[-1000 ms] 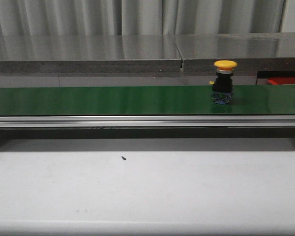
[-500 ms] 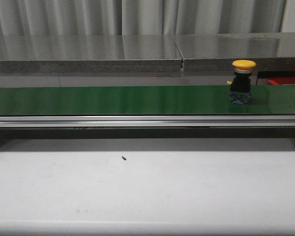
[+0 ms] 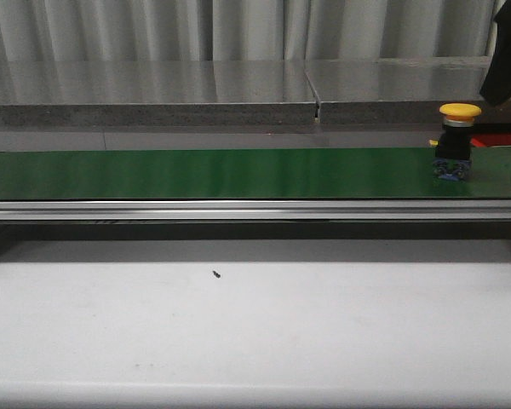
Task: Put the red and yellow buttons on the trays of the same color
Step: 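Grasp the yellow button at the belt's end with the right gripper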
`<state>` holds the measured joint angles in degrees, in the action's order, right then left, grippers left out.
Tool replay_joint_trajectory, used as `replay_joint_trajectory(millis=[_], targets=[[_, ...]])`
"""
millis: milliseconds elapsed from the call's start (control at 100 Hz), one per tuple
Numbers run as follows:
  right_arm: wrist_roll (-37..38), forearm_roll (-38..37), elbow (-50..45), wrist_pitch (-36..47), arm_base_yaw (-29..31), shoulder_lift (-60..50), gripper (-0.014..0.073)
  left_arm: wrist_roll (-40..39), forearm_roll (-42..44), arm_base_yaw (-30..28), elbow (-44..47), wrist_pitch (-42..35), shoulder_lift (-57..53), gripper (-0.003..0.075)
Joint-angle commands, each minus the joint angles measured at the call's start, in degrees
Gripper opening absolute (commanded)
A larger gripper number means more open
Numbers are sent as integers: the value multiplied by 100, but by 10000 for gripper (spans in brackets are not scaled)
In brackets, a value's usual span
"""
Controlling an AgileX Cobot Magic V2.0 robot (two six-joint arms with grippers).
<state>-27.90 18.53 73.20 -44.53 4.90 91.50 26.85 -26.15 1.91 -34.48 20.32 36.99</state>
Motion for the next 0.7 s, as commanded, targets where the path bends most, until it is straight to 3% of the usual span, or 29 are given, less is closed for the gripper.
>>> replay_joint_trajectory(millis=[0, 110, 470, 540, 690], targets=[[-79, 104, 150, 313, -15, -74, 591, 11, -121, 46, -150, -385, 4, -19], [-79, 104, 191, 330, -15, 90, 620, 11, -121, 46, -150, -385, 4, -19], [-91, 116, 642, 536, -15, 726, 597, 11, -121, 46, -150, -385, 4, -19], [-91, 116, 716, 513, -15, 831, 536, 11, -121, 46, -150, -385, 4, -19], [-86, 116, 761, 471, -15, 880, 305, 11, -121, 46, -150, -385, 4, -19]])
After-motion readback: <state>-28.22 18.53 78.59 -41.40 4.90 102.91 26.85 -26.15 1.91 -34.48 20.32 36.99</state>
